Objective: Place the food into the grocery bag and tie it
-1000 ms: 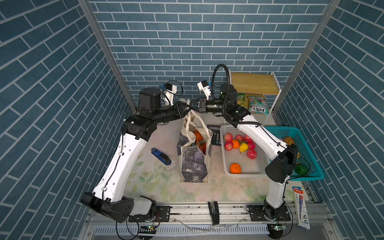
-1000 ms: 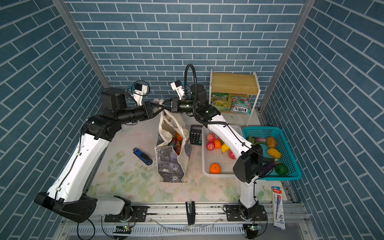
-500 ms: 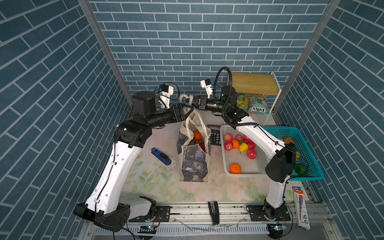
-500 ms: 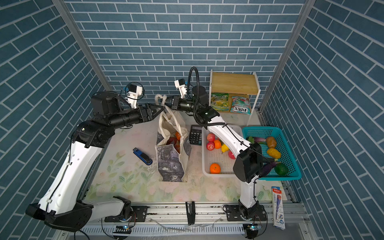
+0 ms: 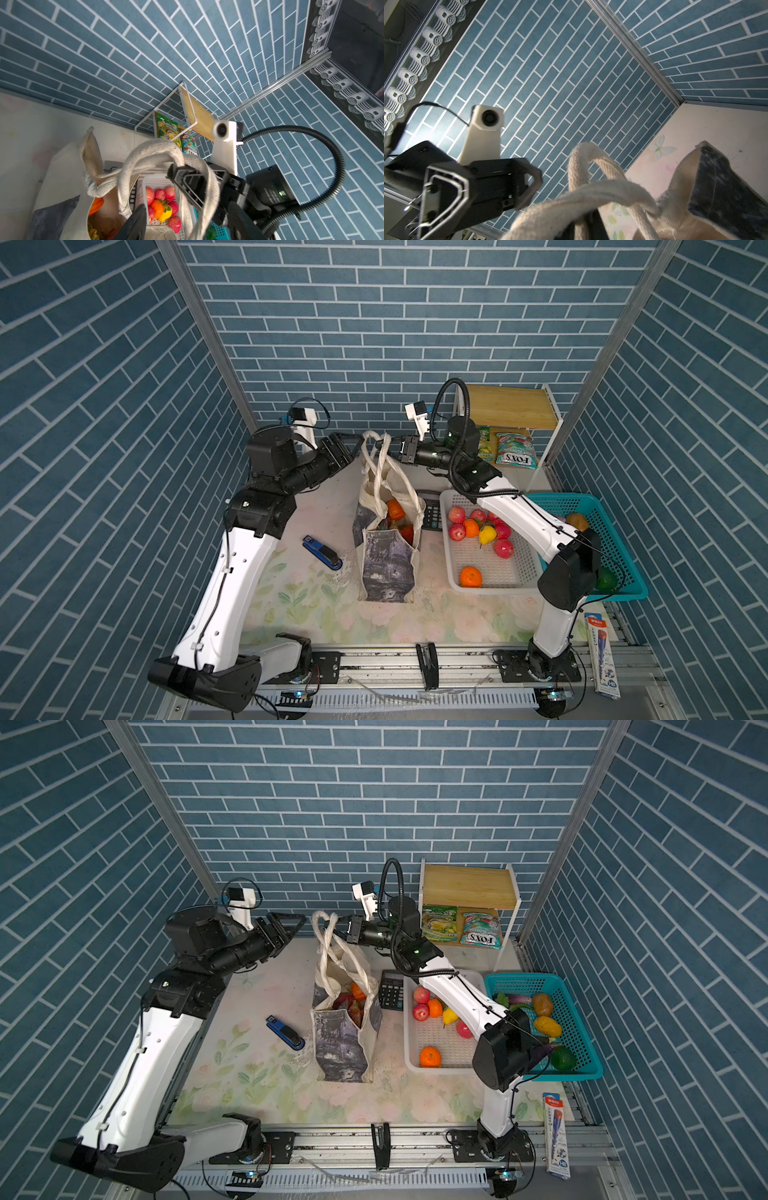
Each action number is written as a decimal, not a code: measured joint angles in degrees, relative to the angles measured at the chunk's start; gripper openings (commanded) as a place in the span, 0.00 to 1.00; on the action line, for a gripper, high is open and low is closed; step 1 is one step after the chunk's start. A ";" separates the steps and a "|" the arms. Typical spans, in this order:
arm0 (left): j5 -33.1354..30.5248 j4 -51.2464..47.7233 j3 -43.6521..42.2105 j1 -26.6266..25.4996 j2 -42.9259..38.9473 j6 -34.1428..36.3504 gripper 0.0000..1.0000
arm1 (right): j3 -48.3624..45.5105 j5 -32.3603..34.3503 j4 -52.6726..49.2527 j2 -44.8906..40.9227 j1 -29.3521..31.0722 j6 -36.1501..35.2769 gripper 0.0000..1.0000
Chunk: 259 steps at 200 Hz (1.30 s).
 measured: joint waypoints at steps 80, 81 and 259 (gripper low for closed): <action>1.22 19.19 -10.23 -1.25 2.16 -18.78 0.69 | -0.52 -1.14 -1.86 -1.51 -0.09 -2.56 0.00; 1.20 19.37 -10.27 -1.27 2.16 -18.95 0.69 | -0.52 -1.14 -1.86 -1.51 -0.09 -2.56 0.00; 0.59 31.56 -9.86 -3.34 8.85 -28.59 0.34 | -1.16 -1.70 -2.25 -1.55 -0.52 -2.58 0.00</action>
